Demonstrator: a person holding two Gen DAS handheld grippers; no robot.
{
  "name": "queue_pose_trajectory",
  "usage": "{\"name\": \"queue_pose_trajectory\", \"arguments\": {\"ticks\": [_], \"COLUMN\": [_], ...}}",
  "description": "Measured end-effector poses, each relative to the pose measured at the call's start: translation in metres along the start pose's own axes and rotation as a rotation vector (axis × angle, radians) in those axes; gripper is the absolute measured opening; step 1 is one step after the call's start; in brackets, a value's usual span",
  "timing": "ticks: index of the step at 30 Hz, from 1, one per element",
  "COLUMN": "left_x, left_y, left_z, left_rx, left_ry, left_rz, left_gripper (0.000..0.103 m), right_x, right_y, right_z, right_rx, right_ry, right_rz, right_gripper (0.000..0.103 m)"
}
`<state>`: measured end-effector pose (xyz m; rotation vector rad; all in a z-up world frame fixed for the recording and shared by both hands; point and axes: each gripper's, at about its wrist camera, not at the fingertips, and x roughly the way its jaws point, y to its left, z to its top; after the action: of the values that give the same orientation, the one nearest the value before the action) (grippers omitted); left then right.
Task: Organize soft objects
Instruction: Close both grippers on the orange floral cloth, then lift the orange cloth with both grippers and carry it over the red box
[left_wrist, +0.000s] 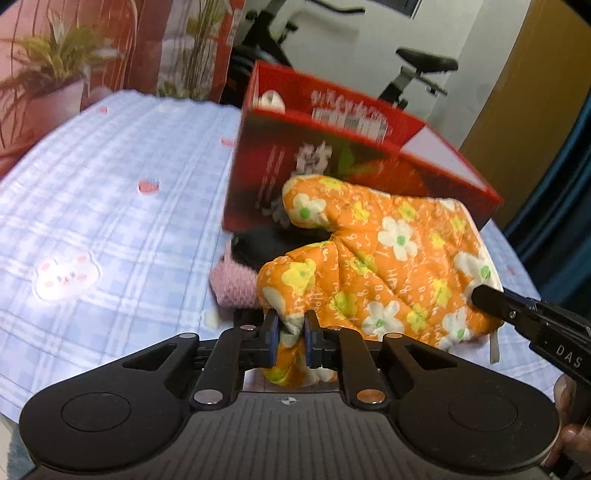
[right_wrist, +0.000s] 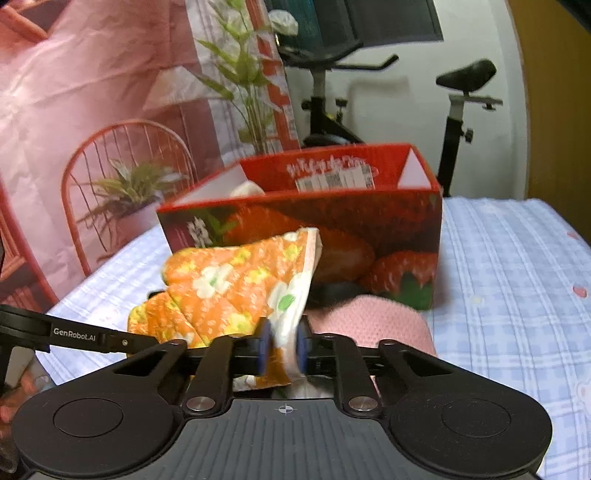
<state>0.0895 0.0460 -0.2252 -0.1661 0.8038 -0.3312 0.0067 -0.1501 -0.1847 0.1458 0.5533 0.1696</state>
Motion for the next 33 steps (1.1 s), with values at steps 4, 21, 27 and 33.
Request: {"name": "queue_pose_trajectory", "arguments": {"ticks": [4,21,27,33], "left_x": [-0.019,-0.058,-0.023,0.019], "left_y": [-0.008,-0.043,-0.047,-0.053], "left_z": [0.005,0.076,0.128,0.165], "left_rx": [0.038,0.142,0.138,0.150], "left_ry": [-0.069,-0.268,-0.236,-0.153], "left_rz": [-0.001,-0.022,-0.014,0.023], "left_gripper": [0.013,0.013,0.013,0.012], "right_x": [-0.010,-0.045,-0.013,0.045], "right_y": [0.008,0.015,0.006,-0.003], "right_z": [0.006,0.078,0.128,0.162], "right_rx": [-0.036,-0.094,-0.129,-0.086], "right_ry": [-0.039,-0.204,-0.198,-0.140], "right_rz": [0.015,0.033,0.006,-0.039], "right_gripper": [0.008,0.008,0.008,0.008]}}
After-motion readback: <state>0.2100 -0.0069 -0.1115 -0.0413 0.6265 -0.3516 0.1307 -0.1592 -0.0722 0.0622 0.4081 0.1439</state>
